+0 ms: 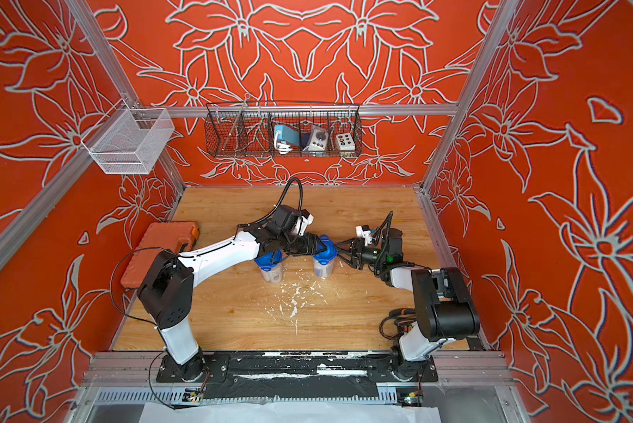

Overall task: Take out toiletry kits
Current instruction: Unfasten the latch on the container.

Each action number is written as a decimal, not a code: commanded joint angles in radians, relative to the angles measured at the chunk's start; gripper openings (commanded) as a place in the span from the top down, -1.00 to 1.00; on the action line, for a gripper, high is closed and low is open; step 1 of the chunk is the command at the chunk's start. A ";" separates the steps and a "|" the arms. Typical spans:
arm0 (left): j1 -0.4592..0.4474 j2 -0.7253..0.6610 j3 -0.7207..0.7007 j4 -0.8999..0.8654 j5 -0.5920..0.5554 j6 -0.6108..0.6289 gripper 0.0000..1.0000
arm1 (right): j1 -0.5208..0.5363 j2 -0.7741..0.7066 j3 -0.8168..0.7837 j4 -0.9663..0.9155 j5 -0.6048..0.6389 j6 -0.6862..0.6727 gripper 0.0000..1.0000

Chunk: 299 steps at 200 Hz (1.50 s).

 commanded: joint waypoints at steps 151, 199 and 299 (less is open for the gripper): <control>-0.037 0.041 -0.181 -0.151 -0.250 -0.018 -0.10 | -0.027 0.043 -0.080 0.322 -0.061 0.200 0.18; -0.043 0.046 -0.205 -0.149 -0.256 -0.022 -0.08 | -0.035 0.028 -0.091 0.292 -0.072 0.188 -0.01; -0.054 0.053 -0.214 -0.163 -0.307 -0.012 0.00 | -0.062 -0.005 -0.096 0.323 -0.062 0.249 0.51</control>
